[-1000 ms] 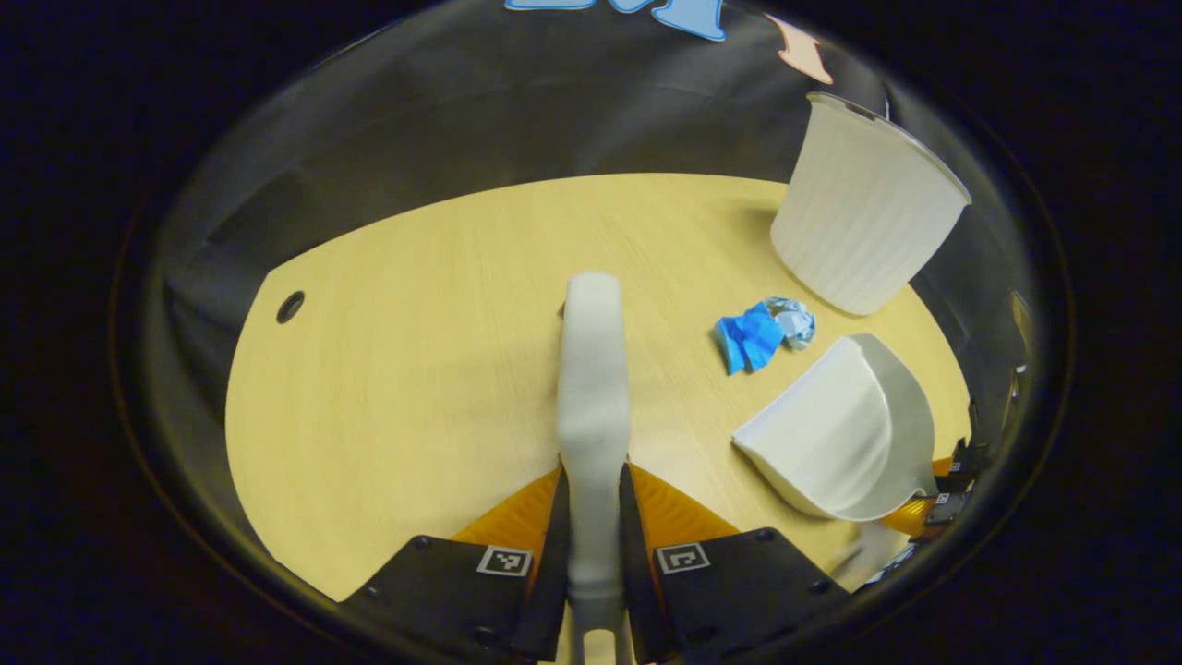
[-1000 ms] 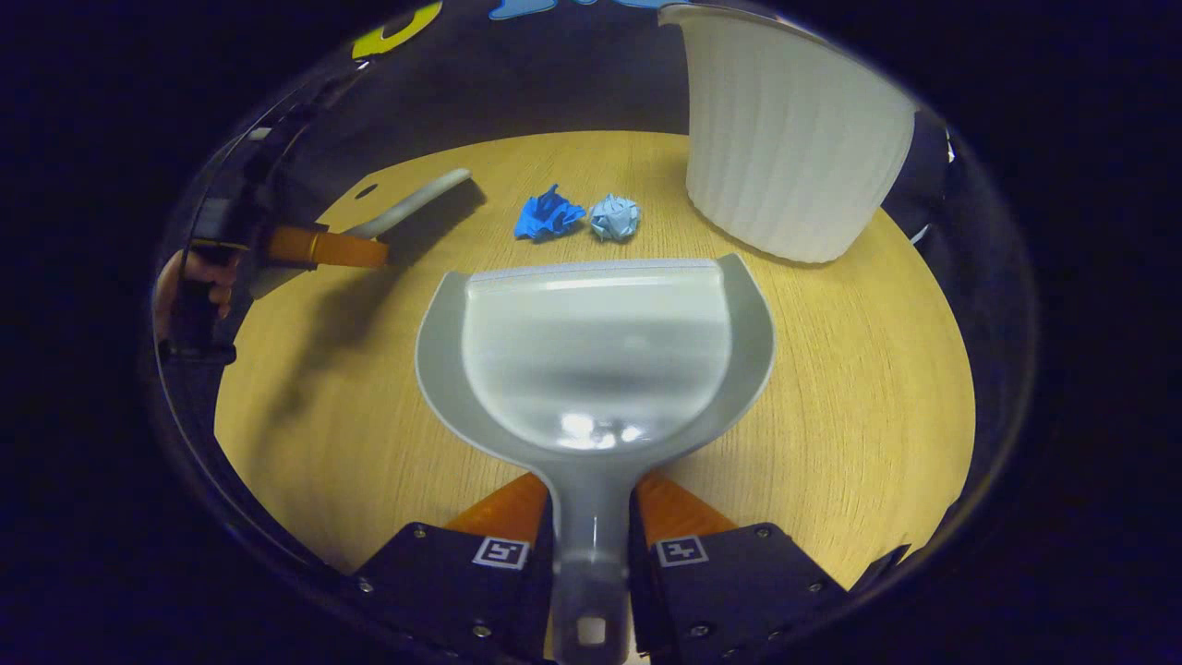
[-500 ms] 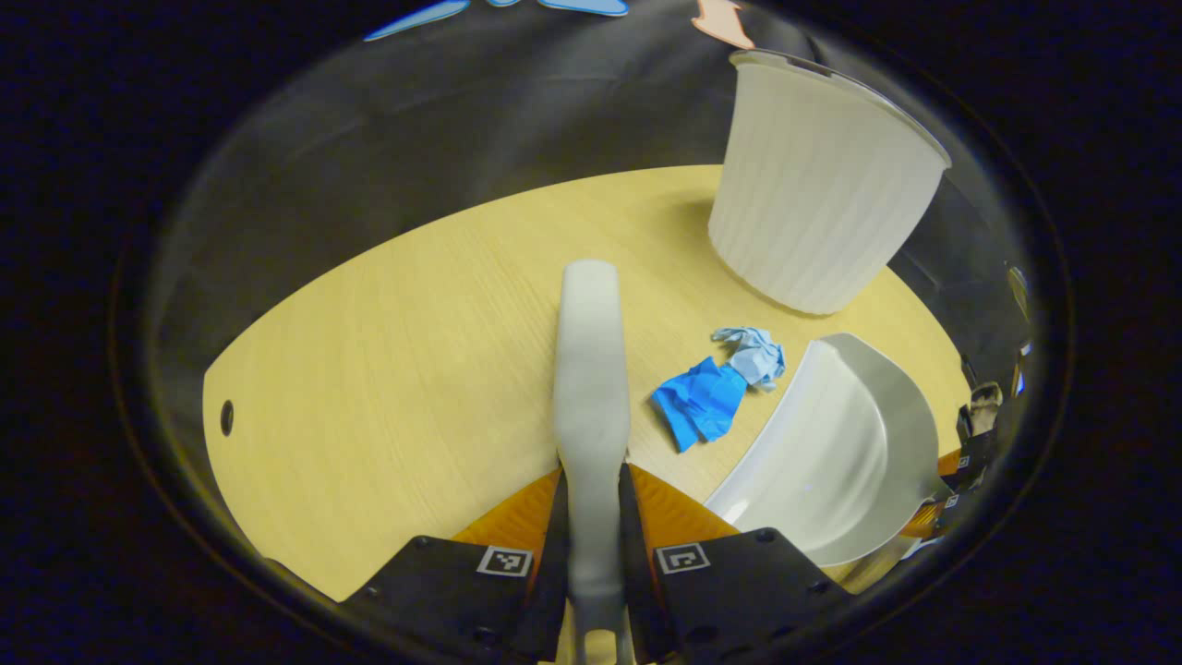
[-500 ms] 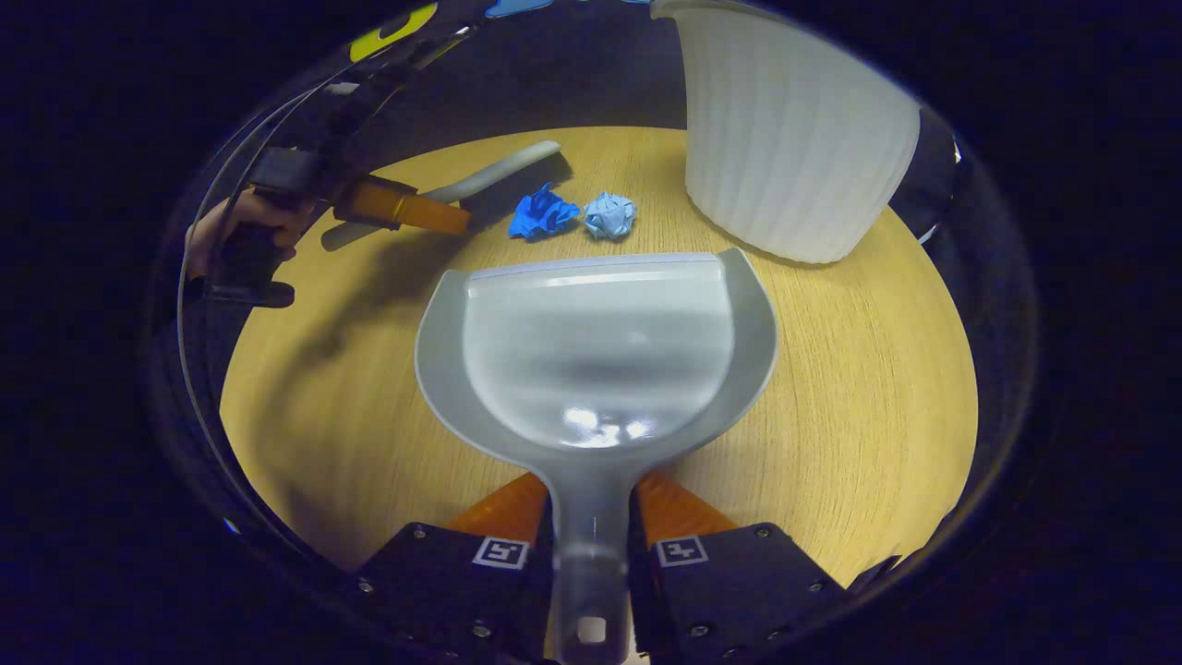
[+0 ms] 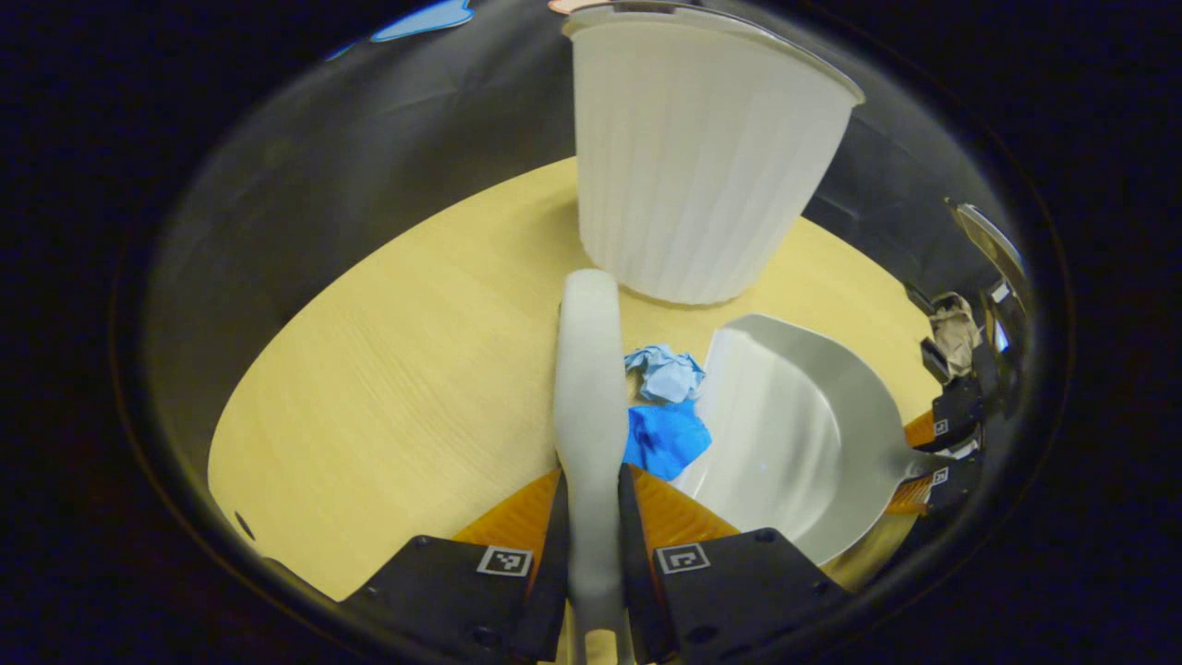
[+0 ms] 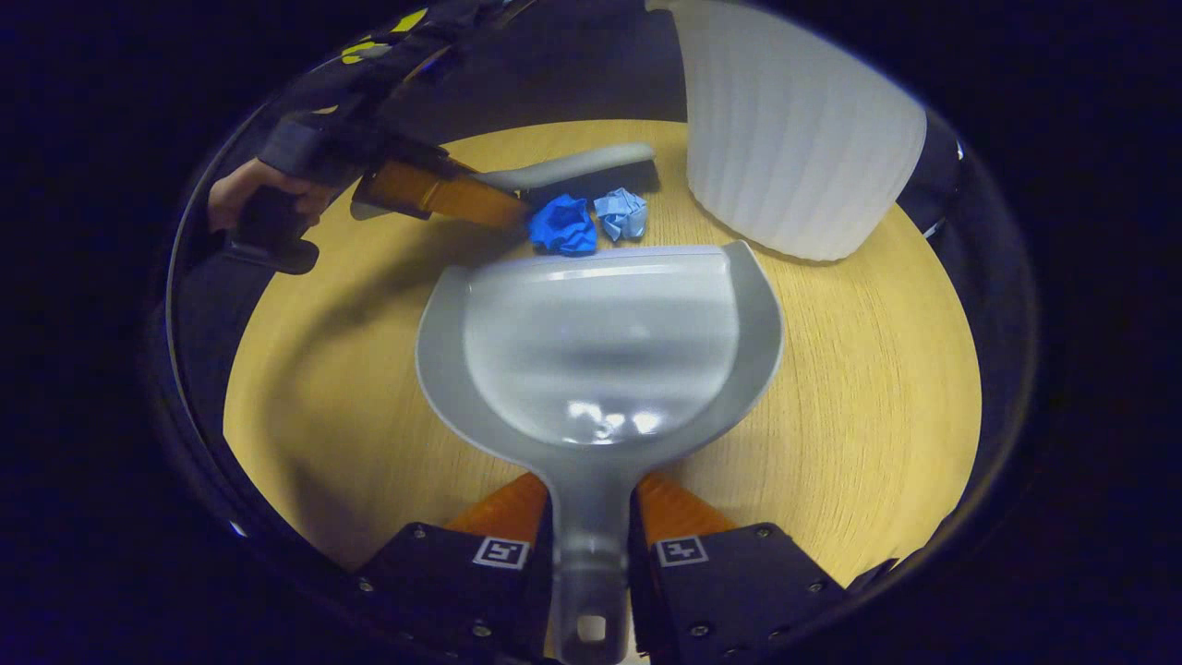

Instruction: Pick up the small broom and dustpan from the desktop, sweep the trash into the dustpan with the broom, and then empty the trash into the garbage bin.

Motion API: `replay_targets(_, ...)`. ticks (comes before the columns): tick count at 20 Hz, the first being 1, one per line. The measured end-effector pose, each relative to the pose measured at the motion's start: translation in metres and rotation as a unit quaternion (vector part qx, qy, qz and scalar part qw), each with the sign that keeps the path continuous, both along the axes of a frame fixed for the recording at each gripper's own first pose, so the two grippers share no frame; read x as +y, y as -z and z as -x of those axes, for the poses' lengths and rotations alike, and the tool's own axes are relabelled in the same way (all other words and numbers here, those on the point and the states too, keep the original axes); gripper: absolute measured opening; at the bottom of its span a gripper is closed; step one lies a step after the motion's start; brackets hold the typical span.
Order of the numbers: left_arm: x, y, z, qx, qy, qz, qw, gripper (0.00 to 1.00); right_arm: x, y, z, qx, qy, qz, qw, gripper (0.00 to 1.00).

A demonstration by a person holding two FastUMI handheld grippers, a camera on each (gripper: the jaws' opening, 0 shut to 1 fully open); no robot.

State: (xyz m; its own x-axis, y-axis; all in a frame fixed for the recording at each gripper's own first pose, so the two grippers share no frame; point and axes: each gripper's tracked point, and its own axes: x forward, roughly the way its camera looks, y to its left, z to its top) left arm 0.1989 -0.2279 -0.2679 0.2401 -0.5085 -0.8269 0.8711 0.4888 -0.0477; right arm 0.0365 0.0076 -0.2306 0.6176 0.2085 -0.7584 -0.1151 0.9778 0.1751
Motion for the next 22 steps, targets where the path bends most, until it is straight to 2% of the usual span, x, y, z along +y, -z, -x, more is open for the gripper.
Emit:
replay_targets(3, -0.011, -0.010, 0.020, 0.018, 0.019, 0.009, 1.000, 0.35, 0.000, 0.000, -0.001, -0.002, 0.003, -0.003, 1.000, 0.35)
replay_targets(10, -0.016, -0.025, 0.056, 0.042, 0.019, 0.025, 0.999, 0.36, 0.000, -0.003, -0.005, -0.013, 0.009, -0.009, 1.000, 0.35)
replay_targets(17, -0.012, -0.031, 0.077, 0.059, -0.020, 0.045, 0.997, 0.36, 0.000, -0.009, -0.008, -0.020, 0.015, -0.018, 1.000, 0.35)
replay_targets(22, -0.006, -0.038, 0.088, 0.062, -0.063, 0.061, 0.994, 0.36, 0.000, -0.010, -0.016, -0.028, 0.025, -0.034, 0.999, 0.35)
